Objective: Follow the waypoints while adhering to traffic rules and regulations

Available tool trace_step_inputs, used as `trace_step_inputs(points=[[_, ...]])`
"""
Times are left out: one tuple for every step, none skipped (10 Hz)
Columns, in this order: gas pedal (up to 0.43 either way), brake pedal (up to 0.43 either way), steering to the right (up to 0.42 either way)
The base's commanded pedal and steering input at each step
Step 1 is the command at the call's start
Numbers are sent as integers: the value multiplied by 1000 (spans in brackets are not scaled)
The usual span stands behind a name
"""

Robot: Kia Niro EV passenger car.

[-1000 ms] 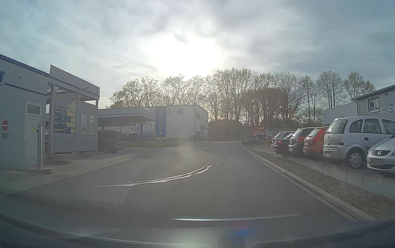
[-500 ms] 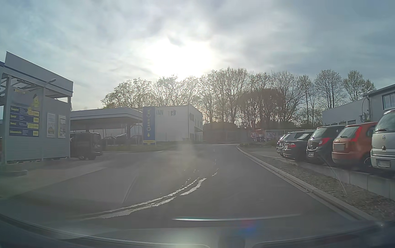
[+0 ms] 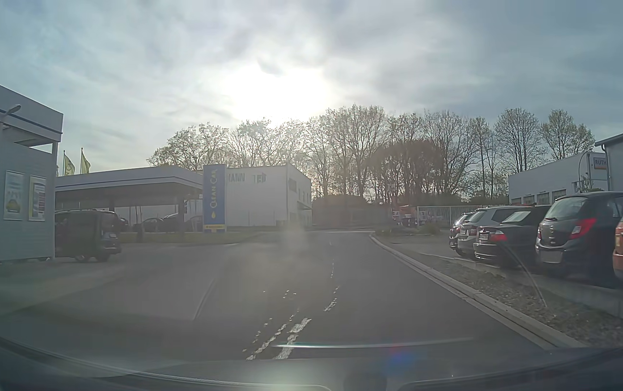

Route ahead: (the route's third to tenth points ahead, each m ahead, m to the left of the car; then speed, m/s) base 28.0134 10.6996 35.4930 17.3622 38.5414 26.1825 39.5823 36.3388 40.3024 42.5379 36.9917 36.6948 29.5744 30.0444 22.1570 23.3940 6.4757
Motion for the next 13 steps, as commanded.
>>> trace_step_inputs(points=[[67,0,15],[67,0,8],[67,0,4],[67,0,2],[67,0,0],[67,0,-4],[67,0,-8],[67,0,-19],[79,0,-30],[79,0,-46],[79,0,-61],[79,0,-81],[98,0,-101]])
